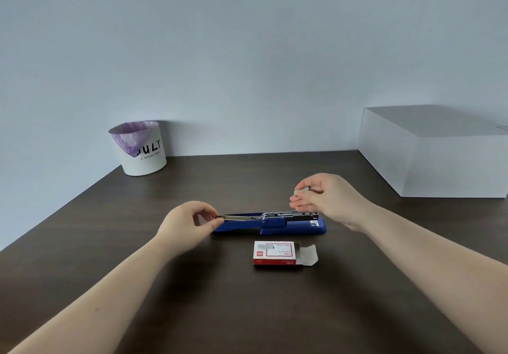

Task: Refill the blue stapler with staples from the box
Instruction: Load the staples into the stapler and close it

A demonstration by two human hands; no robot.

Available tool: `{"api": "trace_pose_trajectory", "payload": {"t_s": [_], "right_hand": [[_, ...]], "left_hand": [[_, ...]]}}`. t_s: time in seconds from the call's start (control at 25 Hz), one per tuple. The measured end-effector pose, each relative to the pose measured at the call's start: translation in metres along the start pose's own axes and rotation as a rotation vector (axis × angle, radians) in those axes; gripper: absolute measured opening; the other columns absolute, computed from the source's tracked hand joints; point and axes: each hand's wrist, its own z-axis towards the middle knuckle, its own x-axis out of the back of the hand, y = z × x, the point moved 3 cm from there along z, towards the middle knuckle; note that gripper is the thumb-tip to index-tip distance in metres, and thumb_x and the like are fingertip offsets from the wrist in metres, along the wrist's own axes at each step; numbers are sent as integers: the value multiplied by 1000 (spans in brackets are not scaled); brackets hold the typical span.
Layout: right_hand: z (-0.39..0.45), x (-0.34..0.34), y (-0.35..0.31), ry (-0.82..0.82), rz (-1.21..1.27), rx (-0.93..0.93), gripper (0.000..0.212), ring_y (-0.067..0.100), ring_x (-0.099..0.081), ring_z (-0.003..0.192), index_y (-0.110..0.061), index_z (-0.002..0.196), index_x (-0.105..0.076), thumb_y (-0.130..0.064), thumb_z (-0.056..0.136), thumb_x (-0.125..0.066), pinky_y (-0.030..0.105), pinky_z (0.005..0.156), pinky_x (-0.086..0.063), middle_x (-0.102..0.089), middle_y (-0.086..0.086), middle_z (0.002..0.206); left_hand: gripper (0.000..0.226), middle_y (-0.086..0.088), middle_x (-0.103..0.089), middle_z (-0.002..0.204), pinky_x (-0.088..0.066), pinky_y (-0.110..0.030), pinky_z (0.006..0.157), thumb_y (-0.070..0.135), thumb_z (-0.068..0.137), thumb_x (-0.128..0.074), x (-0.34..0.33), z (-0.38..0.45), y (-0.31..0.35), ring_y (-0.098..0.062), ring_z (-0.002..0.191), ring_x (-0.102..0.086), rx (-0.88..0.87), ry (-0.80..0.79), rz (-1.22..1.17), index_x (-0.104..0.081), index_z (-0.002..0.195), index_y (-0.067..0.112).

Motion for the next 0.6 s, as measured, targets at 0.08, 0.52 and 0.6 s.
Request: {"api": "trace_pose_trajectory", "payload": {"t_s": [0.08, 0.52, 0.6], "right_hand": [[4, -5, 2, -24, -155, 43, 11, 11, -73, 84, -13, 100, -66, -14, 91, -60, 24, 78, -58, -75, 3, 93], [13, -20, 7, -1, -442, 198, 12, 0, -61, 80, -20, 92, -77, -19, 85, -68, 6, 68, -41, -71, -9, 89], [13, -18, 8, -22, -435, 214, 11, 3, -63, 84, -21, 90, -77, -18, 83, -69, 7, 71, -43, -71, -9, 89]], "left_hand": [[21, 9, -59, 82, -38, -16, 63, 37, 70, -78, 0, 2, -3, -8, 67, -50, -44, 12, 10, -69, 87, 29], [48, 8, -65, 110, -42, -24, 96, 40, 69, -78, -14, 11, -2, -10, 105, -57, -25, -274, 84, -63, 113, 25], [40, 7, -67, 106, -43, -25, 93, 38, 71, -77, -13, 13, -1, -11, 101, -59, -21, -269, 73, -65, 108, 25]]}}
